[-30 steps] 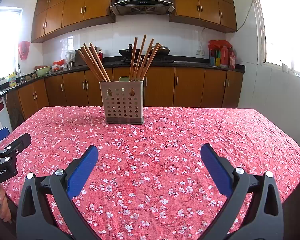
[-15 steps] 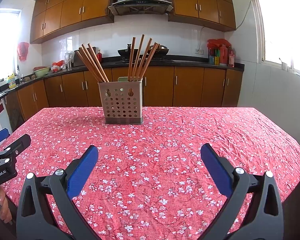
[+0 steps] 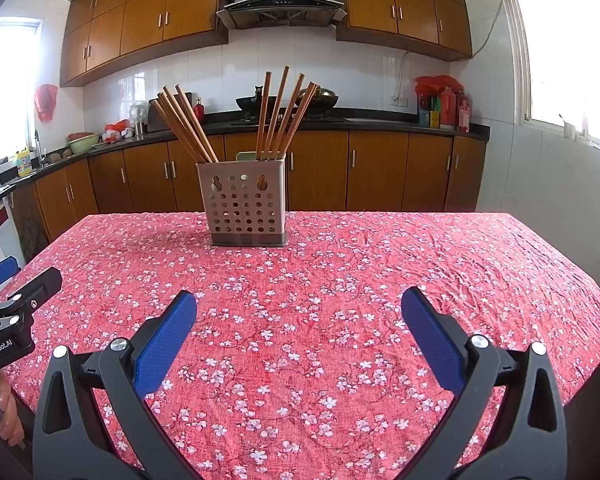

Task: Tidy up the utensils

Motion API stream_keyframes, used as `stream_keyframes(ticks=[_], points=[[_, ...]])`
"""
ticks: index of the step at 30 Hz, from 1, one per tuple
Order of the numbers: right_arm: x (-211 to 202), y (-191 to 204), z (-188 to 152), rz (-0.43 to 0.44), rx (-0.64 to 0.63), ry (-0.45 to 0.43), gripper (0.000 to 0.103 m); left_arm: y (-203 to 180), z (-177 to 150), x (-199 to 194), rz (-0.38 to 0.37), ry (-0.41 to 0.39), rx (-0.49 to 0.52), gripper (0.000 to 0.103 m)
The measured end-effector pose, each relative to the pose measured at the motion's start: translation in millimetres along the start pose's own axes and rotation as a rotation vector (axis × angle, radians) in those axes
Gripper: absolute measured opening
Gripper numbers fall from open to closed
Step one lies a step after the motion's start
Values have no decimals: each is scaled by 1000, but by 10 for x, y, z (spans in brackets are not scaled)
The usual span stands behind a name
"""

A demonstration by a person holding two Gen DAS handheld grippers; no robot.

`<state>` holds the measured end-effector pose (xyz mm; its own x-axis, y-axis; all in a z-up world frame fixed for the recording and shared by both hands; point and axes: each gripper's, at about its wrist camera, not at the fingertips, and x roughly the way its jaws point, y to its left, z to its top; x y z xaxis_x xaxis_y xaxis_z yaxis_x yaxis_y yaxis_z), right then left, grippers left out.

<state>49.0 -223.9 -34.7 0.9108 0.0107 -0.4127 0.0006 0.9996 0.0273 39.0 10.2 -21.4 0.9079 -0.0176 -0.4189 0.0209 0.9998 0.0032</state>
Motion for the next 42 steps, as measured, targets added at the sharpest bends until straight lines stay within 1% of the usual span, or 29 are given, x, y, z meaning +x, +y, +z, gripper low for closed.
stream_keyframes(ticks=[35, 42], points=[[8, -4, -2, 2, 1, 3, 101, 0, -25, 8, 3, 0, 1, 99], [7, -6, -2, 2, 1, 3, 101, 14, -27, 19, 2, 10, -5, 99]])
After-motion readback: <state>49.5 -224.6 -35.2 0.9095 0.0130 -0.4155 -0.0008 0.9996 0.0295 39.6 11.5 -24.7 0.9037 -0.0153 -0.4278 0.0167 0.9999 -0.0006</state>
